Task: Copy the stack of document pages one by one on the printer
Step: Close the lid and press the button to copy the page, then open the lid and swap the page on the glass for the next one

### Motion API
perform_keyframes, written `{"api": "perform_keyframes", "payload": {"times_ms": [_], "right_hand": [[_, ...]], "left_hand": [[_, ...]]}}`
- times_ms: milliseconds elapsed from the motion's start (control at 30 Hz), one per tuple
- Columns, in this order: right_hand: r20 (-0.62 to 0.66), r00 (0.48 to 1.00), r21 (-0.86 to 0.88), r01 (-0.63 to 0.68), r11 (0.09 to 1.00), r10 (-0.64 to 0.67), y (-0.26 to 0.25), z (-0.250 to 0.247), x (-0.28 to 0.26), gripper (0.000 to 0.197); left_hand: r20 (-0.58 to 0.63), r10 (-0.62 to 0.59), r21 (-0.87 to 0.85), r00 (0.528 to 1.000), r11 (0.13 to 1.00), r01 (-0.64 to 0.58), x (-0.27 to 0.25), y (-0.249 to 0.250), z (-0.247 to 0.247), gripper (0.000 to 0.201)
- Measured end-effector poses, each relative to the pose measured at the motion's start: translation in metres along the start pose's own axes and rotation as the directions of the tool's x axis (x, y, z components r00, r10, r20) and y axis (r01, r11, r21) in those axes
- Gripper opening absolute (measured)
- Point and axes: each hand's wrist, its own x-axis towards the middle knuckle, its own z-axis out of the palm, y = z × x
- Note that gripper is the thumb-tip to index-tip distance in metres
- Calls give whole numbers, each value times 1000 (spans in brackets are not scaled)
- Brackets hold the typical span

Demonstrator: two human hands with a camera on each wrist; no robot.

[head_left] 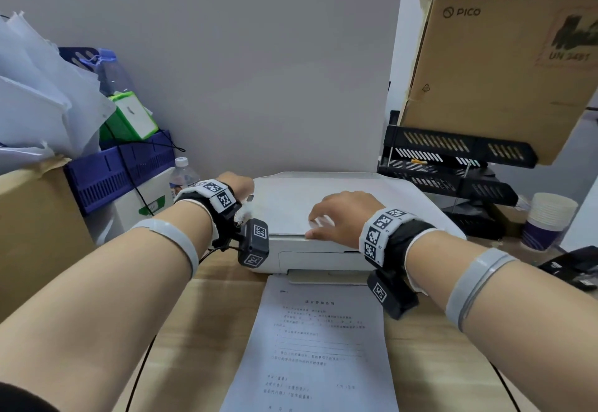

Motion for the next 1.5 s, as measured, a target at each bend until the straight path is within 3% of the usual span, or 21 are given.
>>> {"api": "perform_keyframes", "payload": {"times_ms": [100,200,300,433,600,667,767,867,933,1067,1167,1233,1300,1367,1500], "right_hand": [[-136,985,-117,90,989,-106,-2,-6,-1,39],[-267,962,-84,32,996,-53,5,-17,4,36],[-439,898,-14,5,1000,-10,13,-34,13,33],[-506,857,62,-74,995,95,15,-60,28,33],[-635,756,146,-80,986,156,14,-66,41,20],[-639,756,170,-42,985,143,17,-58,42,16],[-509,850,203,-35,979,136,28,-38,44,13],[-240,958,222,-105,969,159,41,-18,45,19],[-48,982,215,-166,962,181,46,-9,41,32],[162,968,232,-225,946,191,53,3,30,56],[219,952,244,-265,933,214,58,9,23,65],[263,941,231,-275,933,212,62,13,20,70],[305,933,221,-266,938,192,64,16,15,73],[316,934,211,-240,947,166,65,18,10,74],[314,940,209,-208,956,137,62,17,-5,85]], "left_hand": [[-69,6,-213,998,977,-21,4,8,-3,15],[109,-13,-404,994,913,56,-2,12,0,21],[226,41,-556,973,826,95,-3,14,0,25],[144,157,-815,977,579,27,1,22,-13,23],[63,161,-878,985,477,-22,13,37,-18,24],[13,162,-902,987,427,-58,22,41,-17,35],[-40,187,-916,982,385,-110,33,49,-18,41],[-81,224,-922,971,355,-158,43,58,-21,37],[-102,255,-914,962,357,-192,52,64,-21,29],[-129,302,-890,945,385,-245,69,79,-23,3],[-95,301,-869,949,440,-227,77,90,-25,6],[-55,305,-861,951,469,-200,82,92,-23,18],[-30,310,-861,950,474,-182,85,92,-20,46],[-16,321,-867,947,468,-173,84,90,-18,62],[8,339,-862,941,480,-165,75,82,-18,59]]}}
